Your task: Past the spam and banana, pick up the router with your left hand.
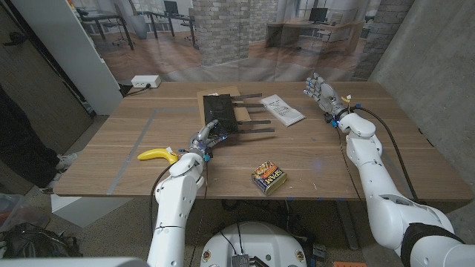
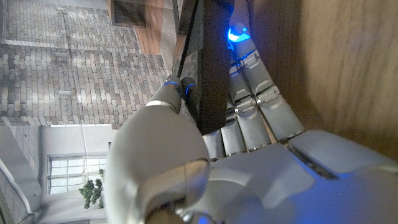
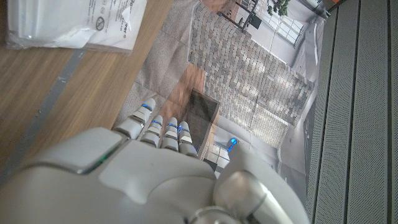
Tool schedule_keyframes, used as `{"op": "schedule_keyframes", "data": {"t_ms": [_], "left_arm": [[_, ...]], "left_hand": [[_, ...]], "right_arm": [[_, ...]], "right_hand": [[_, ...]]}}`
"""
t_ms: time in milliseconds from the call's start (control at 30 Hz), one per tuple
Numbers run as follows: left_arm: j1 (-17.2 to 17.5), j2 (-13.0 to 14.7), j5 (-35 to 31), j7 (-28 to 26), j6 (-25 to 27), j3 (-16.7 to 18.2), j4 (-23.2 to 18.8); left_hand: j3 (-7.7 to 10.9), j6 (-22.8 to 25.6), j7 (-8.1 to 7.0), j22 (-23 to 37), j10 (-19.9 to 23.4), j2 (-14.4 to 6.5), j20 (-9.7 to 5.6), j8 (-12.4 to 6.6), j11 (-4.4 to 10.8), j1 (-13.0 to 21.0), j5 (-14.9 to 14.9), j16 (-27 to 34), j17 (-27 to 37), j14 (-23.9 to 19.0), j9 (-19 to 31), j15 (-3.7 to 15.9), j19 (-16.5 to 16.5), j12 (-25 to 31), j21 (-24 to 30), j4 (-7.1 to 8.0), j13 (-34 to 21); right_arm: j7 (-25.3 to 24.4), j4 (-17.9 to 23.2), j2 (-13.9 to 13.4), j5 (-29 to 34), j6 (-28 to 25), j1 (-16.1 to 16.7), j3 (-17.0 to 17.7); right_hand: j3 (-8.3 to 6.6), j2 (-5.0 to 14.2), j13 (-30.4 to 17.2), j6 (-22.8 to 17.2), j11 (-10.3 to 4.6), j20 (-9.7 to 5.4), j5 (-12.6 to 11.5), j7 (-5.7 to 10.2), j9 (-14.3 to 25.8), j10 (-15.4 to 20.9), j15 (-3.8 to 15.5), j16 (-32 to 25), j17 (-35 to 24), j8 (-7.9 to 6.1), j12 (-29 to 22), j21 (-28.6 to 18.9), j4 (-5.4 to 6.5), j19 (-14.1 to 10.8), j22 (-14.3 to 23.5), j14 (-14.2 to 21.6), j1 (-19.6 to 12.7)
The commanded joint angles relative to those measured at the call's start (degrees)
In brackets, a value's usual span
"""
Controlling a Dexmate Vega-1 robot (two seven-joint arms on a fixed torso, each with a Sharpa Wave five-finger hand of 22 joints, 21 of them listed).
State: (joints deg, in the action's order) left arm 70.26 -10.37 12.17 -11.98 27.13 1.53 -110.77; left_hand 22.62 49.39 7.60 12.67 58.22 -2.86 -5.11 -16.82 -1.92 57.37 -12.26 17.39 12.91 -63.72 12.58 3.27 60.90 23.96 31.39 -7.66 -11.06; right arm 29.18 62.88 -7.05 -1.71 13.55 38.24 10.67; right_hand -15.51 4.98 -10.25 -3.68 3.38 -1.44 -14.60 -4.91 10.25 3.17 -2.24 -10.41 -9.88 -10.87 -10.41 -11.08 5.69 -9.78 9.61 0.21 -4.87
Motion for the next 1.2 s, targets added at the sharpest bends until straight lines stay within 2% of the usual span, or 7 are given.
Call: {"op": "schedule_keyframes", "data": {"t_ms": [33, 433, 700, 733, 833, 1200], "left_arm": [[-0.1, -0.9, -6.7, 0.9, -4.7, -1.0, -0.1], [0.4, -1.7, -8.2, 2.6, -6.5, -0.8, -1.2], [0.6, -1.7, -8.3, 4.1, -7.8, -0.2, -1.5], [0.6, -1.7, -8.3, 4.3, -7.8, -0.1, -1.6], [0.6, -1.7, -8.5, 4.6, -8.5, 0.1, -1.6], [0.0, -1.2, -9.2, 5.7, -9.4, 0.6, -1.6]], "left_hand": [[3.38, 8.2, 1.53, 0.3, 9.6, -6.1, -0.27, 0.05, 8.77, 7.0, 0.5, 0.4, 0.3, -6.9, 0.4, 6.64, -0.2, 0.4, 0.6, -2.3, -3.2], [3.5, 8.7, 1.44, 0.5, 9.9, -6.0, -0.47, -0.04, 9.26, 7.3, 1.4, 0.6, 0.4, -7.4, 0.9, 6.79, -0.2, 1.1, 1.4, -1.95, -4.2], [3.67, 8.8, 1.4, 0.6, 9.8, -5.8, -0.59, 0.01, 8.82, 7.4, 1.7, 0.6, 0.2, -7.6, 1.3, 6.74, -0.3, 1.3, 1.9, -1.79, -4.8], [3.67, 8.8, 1.47, 0.6, 9.9, -5.9, -0.62, 0.03, 9.44, 7.4, 1.8, 0.6, 0.3, -7.6, 1.3, 6.76, -0.3, 1.4, 2.0, -1.72, -5.0], [3.77, 8.8, 1.47, 0.6, 9.8, -5.8, -0.69, 0.06, 8.95, 7.5, 1.9, 0.5, 0.2, -7.6, 1.5, 6.84, -0.4, 1.5, 2.2, -1.73, -5.2], [3.91, 8.8, 1.35, 0.7, 9.6, -5.7, -0.73, 0.16, 9.17, 7.5, 2.2, 0.5, 0.2, -7.7, 1.9, 6.74, -0.6, 1.8, 2.8, -1.51, -6.0]], "right_arm": [[-0.5, -0.1, 0.0, 0.1, 0.2, -0.2, 0.1], [-1.4, 2.4, 0.4, 0.3, -0.6, 1.2, 0.2], [-1.9, 4.6, 0.5, 0.8, -1.2, 2.0, 0.1], [-1.9, 4.8, 0.5, 0.9, -1.3, 2.1, 0.1], [-2.4, 6.0, 0.6, 1.3, -1.7, 2.6, -0.1], [-3.2, 8.8, 0.6, 2.2, -2.7, 3.4, -0.4]], "right_hand": [[0.0, -0.34, -0.2, -0.3, 0.38, 0.02, -0.3, -0.2, 0.2, 0.2, -0.28, -0.3, -0.2, -0.06, -0.3, 0.0, -0.21, -0.4, 0.2, 0.3, -0.3], [0.01, -0.35, -0.2, -0.3, 0.34, 0.03, -0.4, -0.17, 0.2, 0.2, -0.28, -0.3, -0.2, -0.06, -0.3, 0.0, -0.28, -0.4, 0.2, 0.3, -0.4], [0.02, -0.35, -0.2, -0.4, 0.32, 0.08, -0.4, -0.21, 0.2, 0.3, -0.3, -0.3, -0.2, -0.07, -0.3, 0.0, -0.32, -0.4, 0.2, 0.4, -0.4], [0.02, -0.35, -0.2, -0.4, 0.38, 0.09, -0.4, -0.22, 0.2, 0.3, -0.33, -0.3, -0.2, -0.07, -0.3, 0.0, -0.32, -0.4, 0.2, 0.3, -0.4], [0.03, -0.36, -0.2, -0.4, 0.3, 0.05, -0.4, -0.22, 0.2, 0.3, -0.32, -0.3, -0.2, -0.07, -0.3, 0.0, -0.34, -0.5, 0.2, 0.3, -0.4], [0.06, -0.36, -0.2, -0.5, 0.52, 0.05, -0.4, -0.25, 0.2, 0.4, -0.24, -0.3, -0.2, -0.11, -0.3, 0.0, -0.38, -0.5, 0.2, 0.4, -0.4]]}}
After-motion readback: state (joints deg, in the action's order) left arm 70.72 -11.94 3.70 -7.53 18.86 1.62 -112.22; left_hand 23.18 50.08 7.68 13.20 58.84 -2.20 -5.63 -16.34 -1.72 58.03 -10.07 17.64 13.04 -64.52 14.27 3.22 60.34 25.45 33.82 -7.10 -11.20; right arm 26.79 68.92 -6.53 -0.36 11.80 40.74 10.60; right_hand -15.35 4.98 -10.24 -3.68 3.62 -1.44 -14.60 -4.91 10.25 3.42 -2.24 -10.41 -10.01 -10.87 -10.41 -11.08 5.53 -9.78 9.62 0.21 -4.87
